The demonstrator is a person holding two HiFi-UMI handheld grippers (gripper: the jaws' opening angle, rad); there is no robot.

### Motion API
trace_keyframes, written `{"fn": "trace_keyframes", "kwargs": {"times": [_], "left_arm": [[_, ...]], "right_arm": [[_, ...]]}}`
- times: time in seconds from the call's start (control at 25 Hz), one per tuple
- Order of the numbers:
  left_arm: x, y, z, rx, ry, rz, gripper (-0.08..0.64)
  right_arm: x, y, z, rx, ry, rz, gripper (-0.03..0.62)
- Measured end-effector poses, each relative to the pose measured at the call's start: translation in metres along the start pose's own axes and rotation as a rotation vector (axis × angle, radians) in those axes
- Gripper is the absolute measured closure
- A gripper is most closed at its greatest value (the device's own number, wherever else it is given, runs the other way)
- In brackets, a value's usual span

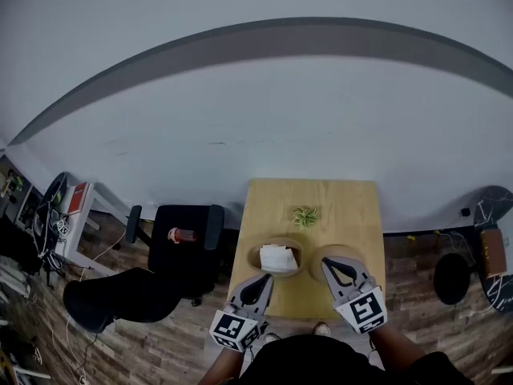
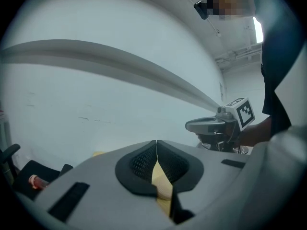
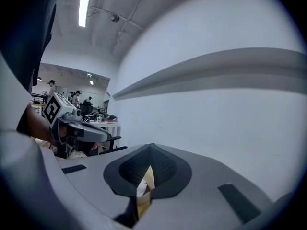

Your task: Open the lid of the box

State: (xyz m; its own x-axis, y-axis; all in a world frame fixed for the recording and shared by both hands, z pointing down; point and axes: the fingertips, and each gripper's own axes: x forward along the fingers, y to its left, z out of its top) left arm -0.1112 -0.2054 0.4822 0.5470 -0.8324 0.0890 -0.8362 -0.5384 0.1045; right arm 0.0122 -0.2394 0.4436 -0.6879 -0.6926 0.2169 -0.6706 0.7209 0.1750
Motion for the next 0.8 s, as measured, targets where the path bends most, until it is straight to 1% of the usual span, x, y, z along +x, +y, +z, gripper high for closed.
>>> {"fn": "trace_keyframes", "kwargs": {"times": [0.08,0.16,0.28,0.36,0.44,0.52,0.68,0.8], "left_arm": [[-0.001,0.004,0.009,-0.001,-0.019,0.021,0.54],[-0.003,0.007,0.013,-0.007,-0.034,0.027,0.54],[-0.004,0.005,0.017,-0.002,-0.039,0.019,0.54],[-0.005,0.004,0.019,-0.009,-0.042,0.018,0.54],[-0.006,0.002,0.021,-0.029,-0.05,0.02,0.54],[-0.007,-0.002,0.022,-0.047,-0.059,0.019,0.54],[-0.006,-0.007,0.021,-0.042,-0.056,0.004,0.54],[-0.008,-0.007,0.021,-0.04,-0.057,0.004,0.54]], "right_arm": [[-0.004,-0.005,0.01,0.023,-0.031,-0.027,0.574],[-0.007,-0.007,0.017,0.025,-0.052,-0.041,0.574],[-0.008,-0.004,0.024,0.024,-0.064,-0.029,0.574],[-0.006,0.002,0.024,0.022,-0.049,-0.005,0.574],[-0.004,0.012,0.022,-0.003,-0.018,0.025,0.574],[-0.004,0.021,0.02,-0.025,-0.013,0.042,0.574],[-0.003,0.023,0.021,-0.023,-0.026,0.041,0.574],[-0.004,0.023,0.022,-0.02,-0.009,0.034,0.574]]}}
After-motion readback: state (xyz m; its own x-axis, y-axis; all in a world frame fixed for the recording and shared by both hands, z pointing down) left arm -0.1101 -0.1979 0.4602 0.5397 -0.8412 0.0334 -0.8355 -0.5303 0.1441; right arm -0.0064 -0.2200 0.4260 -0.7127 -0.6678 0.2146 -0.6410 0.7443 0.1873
